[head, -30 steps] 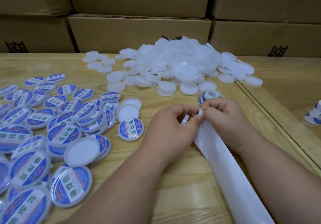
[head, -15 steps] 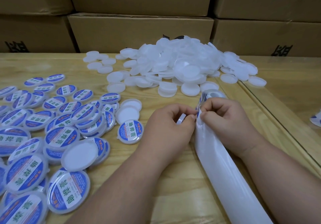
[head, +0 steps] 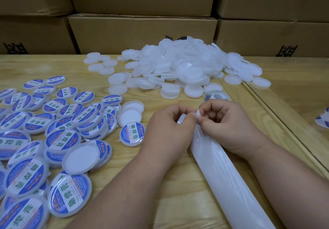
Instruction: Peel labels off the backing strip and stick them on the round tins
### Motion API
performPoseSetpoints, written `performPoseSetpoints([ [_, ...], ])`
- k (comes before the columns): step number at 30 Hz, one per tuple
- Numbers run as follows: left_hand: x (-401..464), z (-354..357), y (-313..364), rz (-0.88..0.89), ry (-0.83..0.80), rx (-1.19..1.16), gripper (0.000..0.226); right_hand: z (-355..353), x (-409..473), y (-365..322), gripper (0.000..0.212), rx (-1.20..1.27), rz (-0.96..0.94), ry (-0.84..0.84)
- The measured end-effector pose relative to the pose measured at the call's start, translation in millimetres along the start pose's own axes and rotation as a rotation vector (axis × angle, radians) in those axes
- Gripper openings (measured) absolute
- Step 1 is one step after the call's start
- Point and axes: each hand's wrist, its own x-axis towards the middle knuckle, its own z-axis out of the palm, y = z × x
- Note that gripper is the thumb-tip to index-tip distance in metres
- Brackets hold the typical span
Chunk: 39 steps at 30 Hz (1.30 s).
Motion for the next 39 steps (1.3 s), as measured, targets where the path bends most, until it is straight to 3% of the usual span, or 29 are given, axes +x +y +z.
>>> performPoseSetpoints([
  [4,1.0,1.0,-0.7,0.021,0.069,-0.010,0.010,0.3,0.1,-1.5,0.019,0.001,0.016,-0.006],
  [13,5.7,-3.9,-1.3,0.034,0.360,-0.274,0.026,0.3,-2.2,-6.1,0.028,0.006,0.059,-0.003],
  [24,7.0,-7.3,-0.5,-0.015,0.416,-0.364,0.026,2.9,-2.8,-4.4,0.029,0.003,0.029,0.012],
  [30,8.8,-4.5,-1.3,-0.054,0.323,-0.351,0.027,12.4,0.0,-2.0,0.020,-0.009,-0.205,0.223],
  [36,10.9,-3.5,-2.8,-0.074,0.264,-0.343,0.026,14.6,2.0,-2.5,0.034,-0.133,-0.360,0.249],
  [39,11.2,-3.5,-3.1,-0.068,0.254,-0.345,0.026,14.5,2.8,-2.0,0.031,-0.196,-0.379,0.245],
])
